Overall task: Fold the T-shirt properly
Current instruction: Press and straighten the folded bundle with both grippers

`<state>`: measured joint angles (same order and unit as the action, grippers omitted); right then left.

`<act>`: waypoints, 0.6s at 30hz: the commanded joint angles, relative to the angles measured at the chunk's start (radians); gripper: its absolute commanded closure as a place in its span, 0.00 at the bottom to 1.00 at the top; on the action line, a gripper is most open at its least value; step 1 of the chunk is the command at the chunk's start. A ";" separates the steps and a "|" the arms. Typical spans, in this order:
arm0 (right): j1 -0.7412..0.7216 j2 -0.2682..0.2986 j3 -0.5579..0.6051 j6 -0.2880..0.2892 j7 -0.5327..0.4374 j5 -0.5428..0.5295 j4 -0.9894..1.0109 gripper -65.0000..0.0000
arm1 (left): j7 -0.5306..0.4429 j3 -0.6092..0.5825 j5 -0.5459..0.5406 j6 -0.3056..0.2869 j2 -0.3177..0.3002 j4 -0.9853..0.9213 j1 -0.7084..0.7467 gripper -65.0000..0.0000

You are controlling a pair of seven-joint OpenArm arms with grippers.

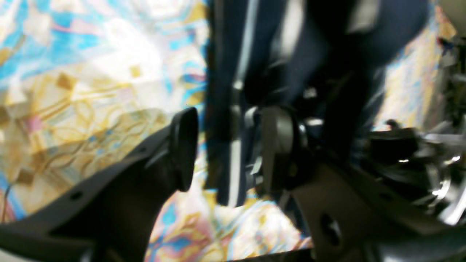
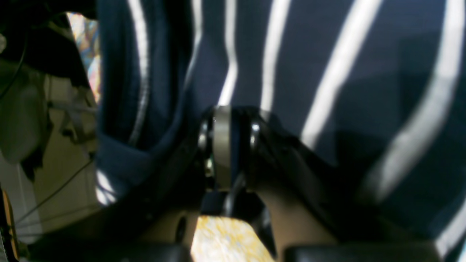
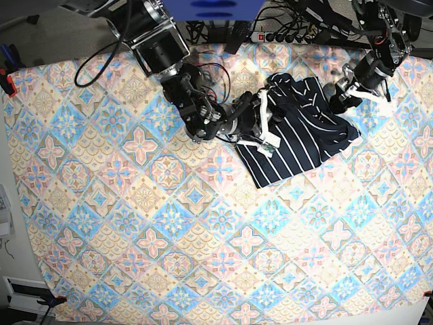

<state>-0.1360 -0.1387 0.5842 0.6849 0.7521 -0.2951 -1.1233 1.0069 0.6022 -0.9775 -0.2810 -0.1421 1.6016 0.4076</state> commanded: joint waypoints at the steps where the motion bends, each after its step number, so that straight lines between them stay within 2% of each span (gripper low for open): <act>1: -0.026 -0.018 0.013 0.013 -0.041 -0.025 -0.014 0.91 | -0.018 0.008 -0.028 -0.010 -0.020 0.050 0.006 0.58; 8: -0.073 -0.018 0.105 0.013 -0.044 -0.025 -0.028 0.92 | -0.016 0.008 -0.030 -0.010 0.002 0.142 0.017 0.58; 13: -0.072 -0.018 0.015 0.013 -0.050 -0.025 -0.028 0.92 | 0.025 -0.021 -0.025 -0.010 0.031 0.254 0.035 0.58; 18: -0.089 -0.018 -0.016 0.013 -0.047 -0.025 -0.059 0.92 | 0.020 -0.060 -0.013 -0.010 0.023 0.271 0.037 0.58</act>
<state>-0.1963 -0.1394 0.5716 0.6857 0.7307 -0.2955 -1.1584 1.0470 0.5362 -0.9806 -0.2859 -0.1051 1.8606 0.4438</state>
